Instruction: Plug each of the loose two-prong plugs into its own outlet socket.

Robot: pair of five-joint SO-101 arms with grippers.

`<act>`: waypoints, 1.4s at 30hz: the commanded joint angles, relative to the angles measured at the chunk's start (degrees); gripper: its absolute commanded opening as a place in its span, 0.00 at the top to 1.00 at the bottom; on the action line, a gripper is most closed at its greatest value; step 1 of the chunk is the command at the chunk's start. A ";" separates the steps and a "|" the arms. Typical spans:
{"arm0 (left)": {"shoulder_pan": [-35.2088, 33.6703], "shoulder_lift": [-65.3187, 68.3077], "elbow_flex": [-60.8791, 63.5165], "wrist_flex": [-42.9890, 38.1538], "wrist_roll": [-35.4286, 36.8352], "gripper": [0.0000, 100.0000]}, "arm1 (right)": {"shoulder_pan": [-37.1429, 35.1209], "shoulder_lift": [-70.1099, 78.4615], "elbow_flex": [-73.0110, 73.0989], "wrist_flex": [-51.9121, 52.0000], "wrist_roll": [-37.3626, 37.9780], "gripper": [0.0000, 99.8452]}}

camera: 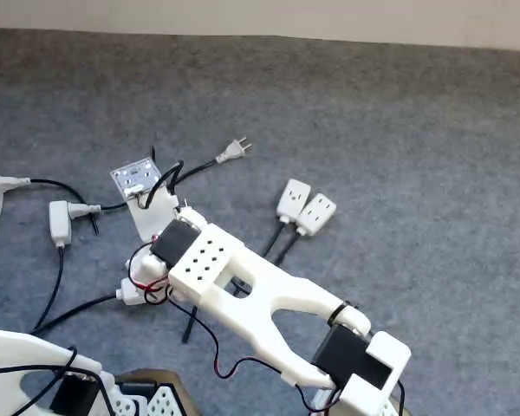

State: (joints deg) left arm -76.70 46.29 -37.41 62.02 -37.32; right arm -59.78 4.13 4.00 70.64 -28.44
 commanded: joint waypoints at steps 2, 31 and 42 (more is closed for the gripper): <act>-0.75 -0.66 -2.15 -0.26 0.79 0.63 | 2.33 -0.48 -0.40 -1.19 -0.35 1.00; 2.95 -0.92 -6.90 13.89 0.53 0.63 | -1.27 18.15 -15.96 5.85 4.84 0.81; 14.55 -0.92 -25.10 38.86 0.79 0.63 | 0.84 10.95 -25.63 11.12 14.68 0.63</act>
State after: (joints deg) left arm -67.74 46.29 -54.81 93.58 -37.32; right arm -60.92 23.03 -13.14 77.58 -18.42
